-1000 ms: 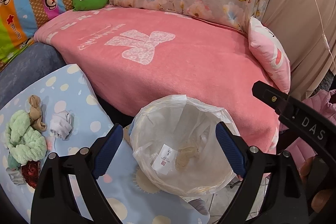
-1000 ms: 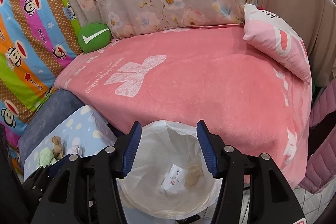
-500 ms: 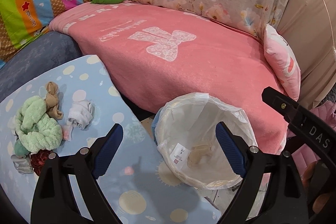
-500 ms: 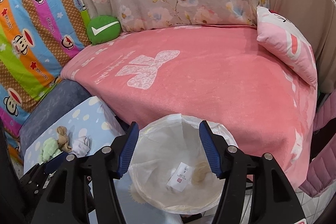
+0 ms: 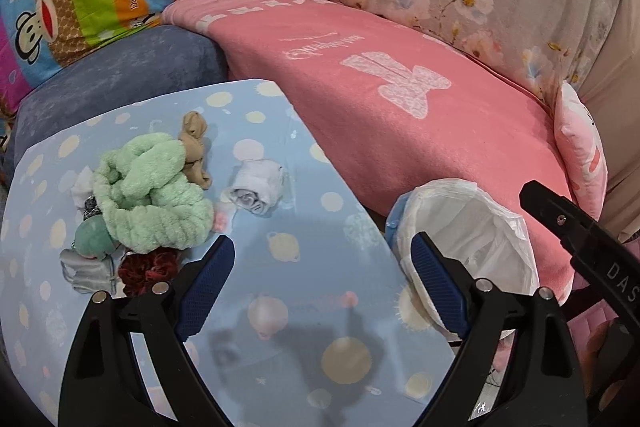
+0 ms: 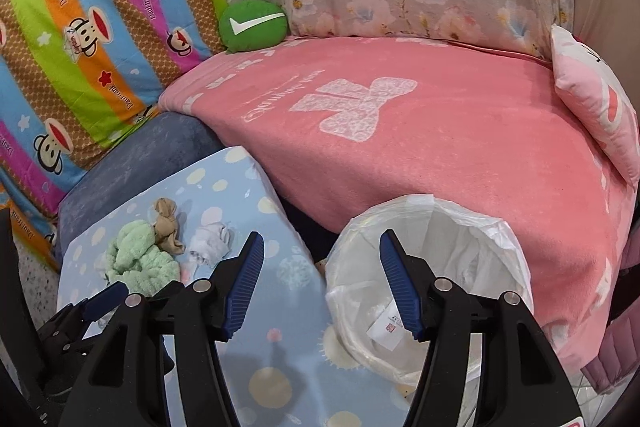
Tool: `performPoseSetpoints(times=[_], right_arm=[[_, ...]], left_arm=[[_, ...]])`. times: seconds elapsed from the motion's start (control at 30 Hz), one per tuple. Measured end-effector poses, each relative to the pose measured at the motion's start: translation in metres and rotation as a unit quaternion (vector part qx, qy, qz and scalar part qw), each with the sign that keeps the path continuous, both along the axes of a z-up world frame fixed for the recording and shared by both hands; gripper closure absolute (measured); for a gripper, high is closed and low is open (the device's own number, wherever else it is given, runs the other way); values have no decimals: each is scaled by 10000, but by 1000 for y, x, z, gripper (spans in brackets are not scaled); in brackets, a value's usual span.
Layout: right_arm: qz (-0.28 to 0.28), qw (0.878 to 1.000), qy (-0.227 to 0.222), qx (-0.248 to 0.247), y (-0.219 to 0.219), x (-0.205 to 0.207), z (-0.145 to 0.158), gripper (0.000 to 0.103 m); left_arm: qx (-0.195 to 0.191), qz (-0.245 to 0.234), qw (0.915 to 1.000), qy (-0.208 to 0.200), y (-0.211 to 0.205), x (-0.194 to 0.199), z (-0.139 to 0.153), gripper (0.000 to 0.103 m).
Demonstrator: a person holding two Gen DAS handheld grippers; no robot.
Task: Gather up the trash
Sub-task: 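Grasp the grey drawstring pouch with the left tool while the right tool grasps the red scrunchie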
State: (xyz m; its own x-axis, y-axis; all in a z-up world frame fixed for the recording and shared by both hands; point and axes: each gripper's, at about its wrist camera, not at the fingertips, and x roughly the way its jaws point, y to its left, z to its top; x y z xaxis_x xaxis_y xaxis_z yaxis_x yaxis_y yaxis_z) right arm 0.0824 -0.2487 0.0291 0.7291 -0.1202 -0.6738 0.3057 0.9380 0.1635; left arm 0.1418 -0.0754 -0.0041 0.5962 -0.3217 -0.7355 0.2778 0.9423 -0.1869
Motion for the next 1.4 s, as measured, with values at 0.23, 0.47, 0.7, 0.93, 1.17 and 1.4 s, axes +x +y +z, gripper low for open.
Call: performPoseSetpoints(times=[0.23,0.47,0.7,0.93,1.17,1.4], right_arm=[[349,9993,125,-61,46,12,-5,43],[744,9966,325,-152,101,23,-18,40],[1190,9907,630,-169,159,35,-45,40],[1530,9836,937,-168,205,46,-86,40],[1684,9790,1148,-8,228,61,-115,40],[1713,9758,1355,86,239,78,-136,41]], left_arm=[[17,400,9992,32,53,2,-5,17],[131,873,9960,110,109,5,-15,17],[269,1329,9904,269,166,6,-31,17],[405,1934,9783,627,230,8,-63,12],[219,2394,9658,975,279,16,-92,12],[-87,2348,9641,1238,286,34,-114,16]])
